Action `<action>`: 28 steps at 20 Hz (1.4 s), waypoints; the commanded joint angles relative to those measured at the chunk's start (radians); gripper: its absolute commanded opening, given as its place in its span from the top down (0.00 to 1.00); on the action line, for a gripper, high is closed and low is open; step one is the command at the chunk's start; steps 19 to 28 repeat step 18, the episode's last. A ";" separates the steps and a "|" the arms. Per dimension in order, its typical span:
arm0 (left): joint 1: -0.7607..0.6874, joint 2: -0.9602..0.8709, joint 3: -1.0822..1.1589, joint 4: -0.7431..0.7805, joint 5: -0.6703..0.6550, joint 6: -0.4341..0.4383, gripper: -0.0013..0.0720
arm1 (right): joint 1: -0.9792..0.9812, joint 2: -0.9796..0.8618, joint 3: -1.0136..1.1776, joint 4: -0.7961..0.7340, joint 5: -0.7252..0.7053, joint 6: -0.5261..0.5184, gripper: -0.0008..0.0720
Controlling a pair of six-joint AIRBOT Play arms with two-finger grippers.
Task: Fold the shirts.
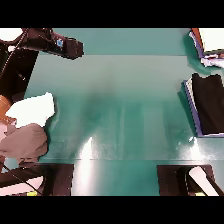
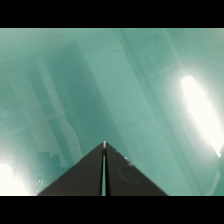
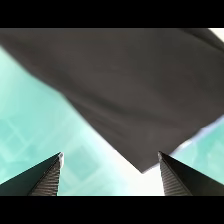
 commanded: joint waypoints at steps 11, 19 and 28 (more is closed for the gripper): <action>0.000 0.000 0.000 -0.002 0.009 -0.001 0.95 | 0.814 0.004 0.166 0.099 -0.246 -0.096 0.96; 0.000 0.000 0.000 -0.002 0.009 -0.001 0.95 | 0.904 -0.035 0.165 0.102 -0.227 -0.095 0.96; 0.000 0.000 0.000 -0.002 0.009 -0.001 0.95 | 0.904 -0.035 0.165 0.102 -0.227 -0.095 0.96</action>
